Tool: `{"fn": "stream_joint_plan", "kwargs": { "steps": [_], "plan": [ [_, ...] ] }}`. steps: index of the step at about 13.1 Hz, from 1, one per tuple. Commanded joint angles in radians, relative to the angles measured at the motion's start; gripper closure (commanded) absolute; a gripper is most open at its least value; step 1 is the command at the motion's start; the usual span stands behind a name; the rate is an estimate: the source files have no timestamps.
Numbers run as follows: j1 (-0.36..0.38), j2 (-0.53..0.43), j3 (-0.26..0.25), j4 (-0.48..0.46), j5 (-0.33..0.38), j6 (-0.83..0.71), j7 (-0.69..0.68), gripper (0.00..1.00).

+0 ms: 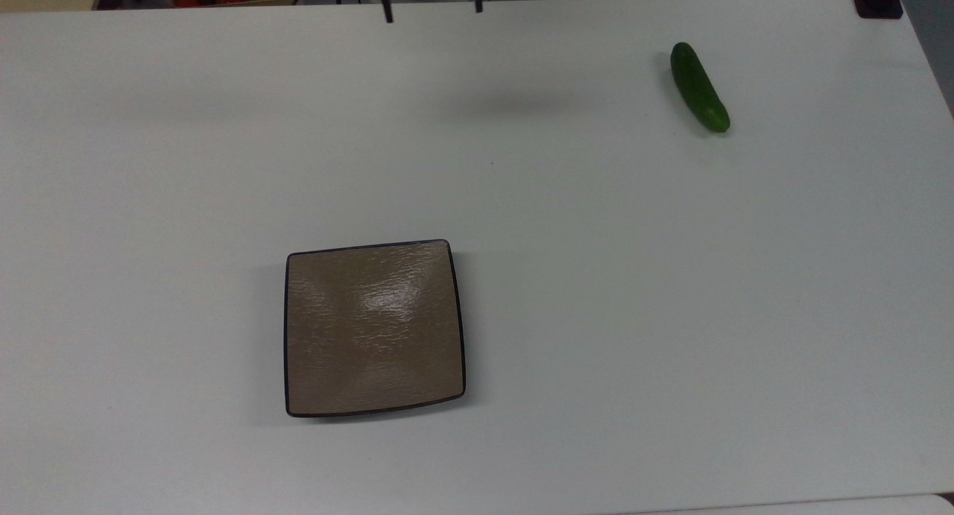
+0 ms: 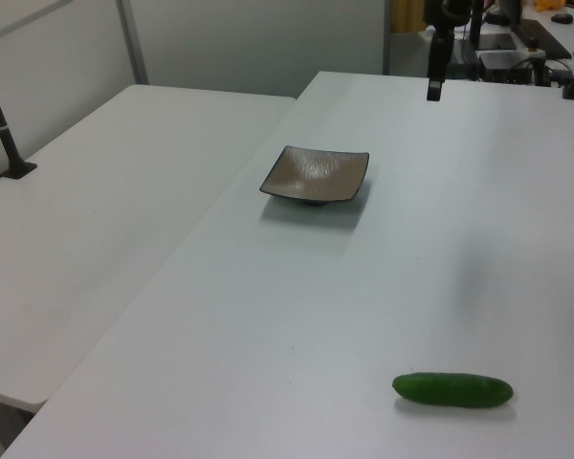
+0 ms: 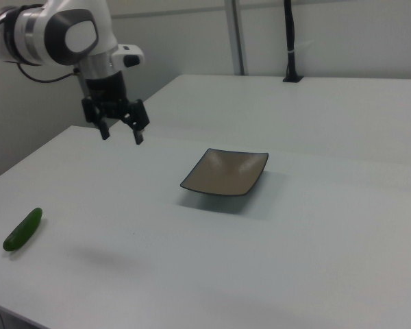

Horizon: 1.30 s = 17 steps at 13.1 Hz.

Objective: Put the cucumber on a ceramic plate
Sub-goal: 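Move the open gripper toward the green cucumber, then lower the open gripper over the middle of the cucumber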

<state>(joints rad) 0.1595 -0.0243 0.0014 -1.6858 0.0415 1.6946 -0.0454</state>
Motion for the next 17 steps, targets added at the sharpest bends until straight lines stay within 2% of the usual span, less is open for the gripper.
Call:
{"fn": "stream_joint_plan", "kwargs": {
  "steps": [1, 5, 8, 13, 17],
  "plan": [
    [0.086, -0.005, 0.006, 0.006, 0.001, -0.053, -0.001, 0.0],
    [0.214, 0.01, 0.006, 0.011, 0.005, -0.069, 0.015, 0.0],
    [0.305, 0.035, 0.006, 0.012, 0.005, -0.061, 0.109, 0.0],
    [0.497, 0.093, 0.006, 0.011, 0.006, -0.05, 0.309, 0.0],
    [0.587, 0.176, 0.006, 0.003, 0.006, 0.026, 0.43, 0.0]
  ]
}}
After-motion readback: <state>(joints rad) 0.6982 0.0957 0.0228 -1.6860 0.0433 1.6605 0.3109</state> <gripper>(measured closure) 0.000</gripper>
